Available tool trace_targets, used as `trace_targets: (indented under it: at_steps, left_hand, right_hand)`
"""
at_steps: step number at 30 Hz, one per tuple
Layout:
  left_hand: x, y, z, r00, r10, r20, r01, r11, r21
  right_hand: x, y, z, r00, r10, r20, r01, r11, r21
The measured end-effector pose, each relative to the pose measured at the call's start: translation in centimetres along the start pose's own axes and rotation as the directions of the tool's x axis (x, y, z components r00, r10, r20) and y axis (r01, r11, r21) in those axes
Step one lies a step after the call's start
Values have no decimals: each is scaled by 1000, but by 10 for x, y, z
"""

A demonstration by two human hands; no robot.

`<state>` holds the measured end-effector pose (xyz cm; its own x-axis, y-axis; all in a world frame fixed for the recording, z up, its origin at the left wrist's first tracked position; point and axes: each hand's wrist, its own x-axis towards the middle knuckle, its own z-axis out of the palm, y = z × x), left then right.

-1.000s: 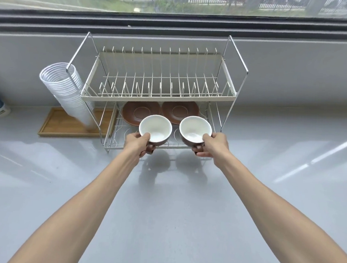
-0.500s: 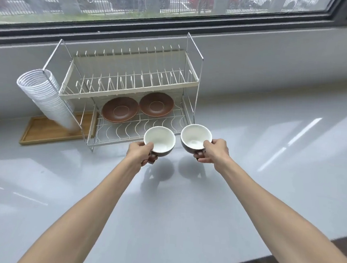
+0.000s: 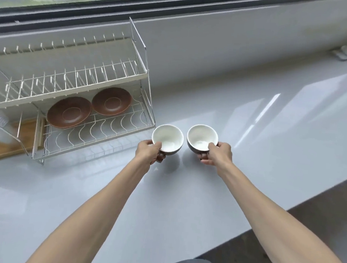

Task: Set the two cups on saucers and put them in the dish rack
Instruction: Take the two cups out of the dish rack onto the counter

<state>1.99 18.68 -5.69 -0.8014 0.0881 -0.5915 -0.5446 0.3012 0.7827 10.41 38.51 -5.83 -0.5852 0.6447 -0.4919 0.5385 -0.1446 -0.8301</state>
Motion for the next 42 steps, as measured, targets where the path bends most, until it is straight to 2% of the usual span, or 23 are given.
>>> trace_targets:
  at_steps: [16, 34, 42]
  left_hand:
    - [46, 16, 64, 998, -62, 5, 63, 997, -47]
    - [49, 12, 66, 997, -78, -3, 78, 997, 6]
    - [44, 13, 64, 992, -108, 68, 106, 994, 28]
  right_hand:
    - [55, 6, -14, 989, 69, -130, -52, 990, 131]
    - [60, 10, -16, 985, 100, -139, -86, 990, 108]
    - [51, 5, -17, 985, 105, -138, -94, 992, 80]
